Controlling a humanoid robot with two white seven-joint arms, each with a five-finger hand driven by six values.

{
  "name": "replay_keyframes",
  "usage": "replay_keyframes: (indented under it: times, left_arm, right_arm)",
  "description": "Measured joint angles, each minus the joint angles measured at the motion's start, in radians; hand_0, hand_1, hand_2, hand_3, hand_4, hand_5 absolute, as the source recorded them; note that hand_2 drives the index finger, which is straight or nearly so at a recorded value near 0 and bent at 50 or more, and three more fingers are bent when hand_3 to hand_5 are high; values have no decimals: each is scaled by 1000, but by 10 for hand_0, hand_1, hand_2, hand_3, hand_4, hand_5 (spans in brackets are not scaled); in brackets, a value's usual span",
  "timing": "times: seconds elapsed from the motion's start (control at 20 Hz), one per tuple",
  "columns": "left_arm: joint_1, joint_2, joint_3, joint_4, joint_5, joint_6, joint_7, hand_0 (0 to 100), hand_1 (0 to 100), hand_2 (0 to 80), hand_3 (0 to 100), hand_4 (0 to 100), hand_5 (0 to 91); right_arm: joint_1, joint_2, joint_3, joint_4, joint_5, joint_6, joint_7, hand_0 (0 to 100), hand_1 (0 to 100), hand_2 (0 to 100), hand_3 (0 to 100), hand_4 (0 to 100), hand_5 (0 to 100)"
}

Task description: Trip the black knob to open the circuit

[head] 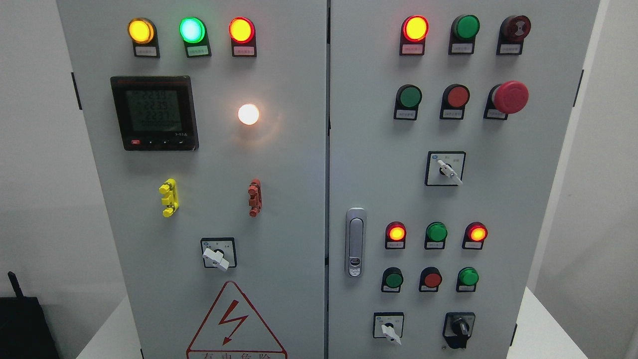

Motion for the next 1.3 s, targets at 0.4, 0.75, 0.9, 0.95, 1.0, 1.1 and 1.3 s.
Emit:
replay_keyframes:
  times: [0.4, 0.75, 0.9, 0.95, 1.0, 1.1, 1.3]
  left_arm:
    - [0, 0, 0, 0, 0, 2, 0, 120, 389, 0, 0, 0, 0]
    - [0, 0, 0, 0, 0, 2, 0, 120, 389, 0, 0, 0, 0]
    - [0, 0, 0, 0, 0, 3, 0, 120, 389, 0, 0, 0, 0]
    - [0, 0, 0, 0, 0, 3, 0, 120, 389, 0, 0, 0, 0]
    - [0, 0, 0, 0, 0, 3, 0, 120, 389, 0, 0, 0, 0]
    - [0, 0, 0, 0, 0, 3, 0, 120, 389, 0, 0, 0, 0]
    - [0, 0, 0, 0, 0, 3, 0, 120, 389, 0, 0, 0, 0]
  right_arm:
    - [30, 1, -21, -118, 7, 25, 2, 0, 28, 0, 0, 0, 0]
    - [60, 8, -30, -172, 9, 19, 2, 0, 18, 0, 0, 0, 0]
    - [68, 10, -33, -240, 9, -6, 2, 0, 10, 0, 0, 0, 0]
    - [71, 11, -33, -252, 9, -14, 3, 0, 5, 0, 0, 0, 0]
    - [73, 12, -34, -270, 9, -22, 4, 0, 0, 0, 0, 0, 0]
    - [78, 13, -35, -306, 9, -32, 5, 0, 0, 0, 0, 0, 0]
    - [93, 16, -37, -382, 9, -37, 7, 0, 0, 0, 0, 0, 0]
